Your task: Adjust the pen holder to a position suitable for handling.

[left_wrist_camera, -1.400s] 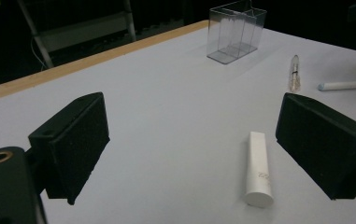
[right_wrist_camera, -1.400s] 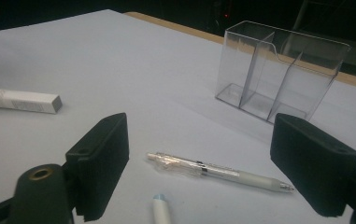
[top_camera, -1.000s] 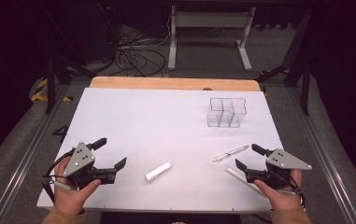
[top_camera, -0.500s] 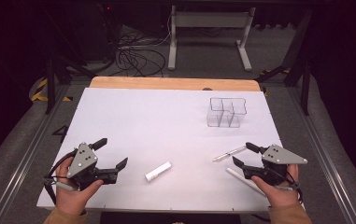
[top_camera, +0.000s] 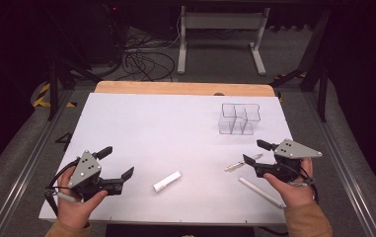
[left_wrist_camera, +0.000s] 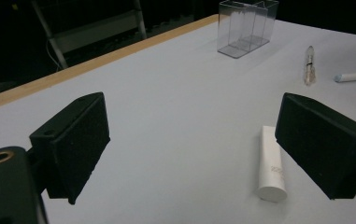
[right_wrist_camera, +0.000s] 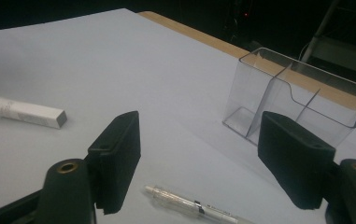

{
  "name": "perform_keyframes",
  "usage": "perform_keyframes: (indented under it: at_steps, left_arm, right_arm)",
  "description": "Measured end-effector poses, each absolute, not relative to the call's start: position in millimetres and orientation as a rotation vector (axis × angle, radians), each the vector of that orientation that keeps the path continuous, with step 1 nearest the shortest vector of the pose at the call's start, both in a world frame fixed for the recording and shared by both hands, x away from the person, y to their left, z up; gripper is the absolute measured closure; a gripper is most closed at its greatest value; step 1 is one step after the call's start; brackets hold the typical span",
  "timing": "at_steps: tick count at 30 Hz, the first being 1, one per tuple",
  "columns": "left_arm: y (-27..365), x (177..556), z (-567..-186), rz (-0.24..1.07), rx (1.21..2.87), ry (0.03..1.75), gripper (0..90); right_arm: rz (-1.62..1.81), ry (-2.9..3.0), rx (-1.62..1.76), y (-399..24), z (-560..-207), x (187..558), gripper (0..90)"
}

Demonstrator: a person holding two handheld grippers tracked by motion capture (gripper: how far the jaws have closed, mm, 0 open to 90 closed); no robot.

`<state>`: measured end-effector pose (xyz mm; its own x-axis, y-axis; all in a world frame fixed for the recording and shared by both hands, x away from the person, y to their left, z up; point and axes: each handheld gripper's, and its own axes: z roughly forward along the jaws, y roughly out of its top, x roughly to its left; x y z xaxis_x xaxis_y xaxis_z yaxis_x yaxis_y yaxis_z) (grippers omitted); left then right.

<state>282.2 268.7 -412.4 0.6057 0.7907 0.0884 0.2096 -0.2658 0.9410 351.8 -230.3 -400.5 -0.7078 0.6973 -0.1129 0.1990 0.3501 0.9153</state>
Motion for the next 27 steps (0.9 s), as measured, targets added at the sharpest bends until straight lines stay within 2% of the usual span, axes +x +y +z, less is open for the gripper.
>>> perform_keyframes:
  at_steps: [5,11,23,27]
  left_arm:
    - [269.1,282.2,-412.1,0.696,1.792,0.814,10.7]
    - [270.2,282.7,-412.3,0.691,1.789,0.819,10.3]
    - [271.6,281.8,-411.0,0.687,1.788,0.817,10.3]
    - [272.6,281.3,-409.8,0.687,1.784,0.817,10.4]
  right_arm:
    - [1.338,2.136,0.742,-228.3,-398.3,355.8,34.1]
    - [1.344,2.192,0.714,-226.8,-394.6,361.7,43.9]
    - [1.249,2.219,0.666,-226.9,-377.9,391.1,43.5]
    - [1.218,2.238,0.671,-227.0,-374.5,401.8,40.5]
